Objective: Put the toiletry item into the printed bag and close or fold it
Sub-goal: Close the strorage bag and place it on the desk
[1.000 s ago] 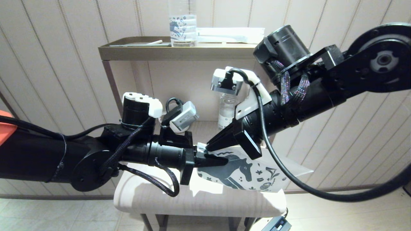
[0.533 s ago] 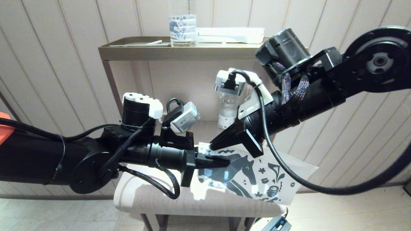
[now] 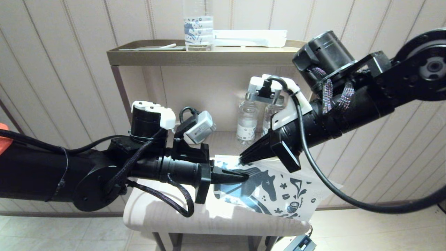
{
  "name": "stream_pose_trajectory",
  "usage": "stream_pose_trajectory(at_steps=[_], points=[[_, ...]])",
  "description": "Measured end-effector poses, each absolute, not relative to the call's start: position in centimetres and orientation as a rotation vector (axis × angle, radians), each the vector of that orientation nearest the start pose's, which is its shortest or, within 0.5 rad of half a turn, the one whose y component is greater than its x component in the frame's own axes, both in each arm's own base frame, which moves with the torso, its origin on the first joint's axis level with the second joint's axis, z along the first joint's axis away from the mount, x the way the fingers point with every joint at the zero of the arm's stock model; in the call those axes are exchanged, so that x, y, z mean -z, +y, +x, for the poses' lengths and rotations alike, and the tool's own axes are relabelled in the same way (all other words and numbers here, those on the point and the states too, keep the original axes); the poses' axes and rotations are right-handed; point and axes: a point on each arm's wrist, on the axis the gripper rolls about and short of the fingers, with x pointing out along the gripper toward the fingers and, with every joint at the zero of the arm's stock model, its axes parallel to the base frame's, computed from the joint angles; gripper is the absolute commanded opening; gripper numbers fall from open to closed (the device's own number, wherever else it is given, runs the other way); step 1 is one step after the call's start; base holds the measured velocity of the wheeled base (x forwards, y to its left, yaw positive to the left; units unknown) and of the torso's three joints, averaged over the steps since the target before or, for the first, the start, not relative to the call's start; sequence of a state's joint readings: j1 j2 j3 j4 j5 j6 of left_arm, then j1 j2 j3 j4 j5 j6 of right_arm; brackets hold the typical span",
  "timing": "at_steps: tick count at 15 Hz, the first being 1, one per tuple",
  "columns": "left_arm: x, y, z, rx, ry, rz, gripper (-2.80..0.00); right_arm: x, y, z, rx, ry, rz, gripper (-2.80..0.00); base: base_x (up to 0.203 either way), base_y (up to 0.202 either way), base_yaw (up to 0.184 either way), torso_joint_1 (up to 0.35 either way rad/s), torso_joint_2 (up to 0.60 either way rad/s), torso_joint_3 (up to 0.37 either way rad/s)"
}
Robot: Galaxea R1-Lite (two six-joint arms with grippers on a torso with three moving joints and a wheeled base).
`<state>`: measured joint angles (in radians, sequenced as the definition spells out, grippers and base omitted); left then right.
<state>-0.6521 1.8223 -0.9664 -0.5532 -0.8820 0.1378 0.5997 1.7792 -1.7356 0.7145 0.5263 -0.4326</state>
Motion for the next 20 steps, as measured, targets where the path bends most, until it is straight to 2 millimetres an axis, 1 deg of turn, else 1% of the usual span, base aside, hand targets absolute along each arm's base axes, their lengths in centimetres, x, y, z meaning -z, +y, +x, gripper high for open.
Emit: stream_pose_trajectory(at_steps=[3, 6, 10, 13, 16, 20], points=[[-18.0, -21.8, 25.6, 1.541, 0.225, 0.07, -2.8, -29.0, 17.0, 25.0, -1.189, 0.568, -0.385, -2.8, 0.0, 0.0, 0.0, 0.0, 0.0, 0.0], [-18.1, -21.7, 25.6, 1.54, 0.222, 0.071, -2.8, -28.1, 15.7, 24.8, -1.162, 0.565, -0.38, -2.8, 0.0, 0.0, 0.0, 0.0, 0.0, 0.0], [-18.2, -21.7, 25.6, 1.538, 0.219, 0.071, -2.8, -27.1, 13.3, 23.9, -1.119, 0.59, -0.357, -2.8, 0.0, 0.0, 0.0, 0.0, 0.0, 0.0], [-18.3, -21.7, 25.6, 1.536, 0.218, 0.071, -2.8, -26.9, 11.8, 23.1, -1.091, 0.584, -0.351, -2.8, 0.0, 0.0, 0.0, 0.0, 0.0, 0.0], [-18.2, -21.7, 25.6, 1.536, 0.22, 0.071, -2.8, -26.7, 10.8, 22.2, -1.078, 0.589, -0.347, -2.8, 0.0, 0.0, 0.0, 0.0, 0.0, 0.0], [-18.2, -21.7, 25.6, 1.537, 0.216, 0.075, -2.8, -26.5, 9.8, 21.5, -1.055, 0.587, -0.337, -2.8, 0.0, 0.0, 0.0, 0.0, 0.0, 0.0]])
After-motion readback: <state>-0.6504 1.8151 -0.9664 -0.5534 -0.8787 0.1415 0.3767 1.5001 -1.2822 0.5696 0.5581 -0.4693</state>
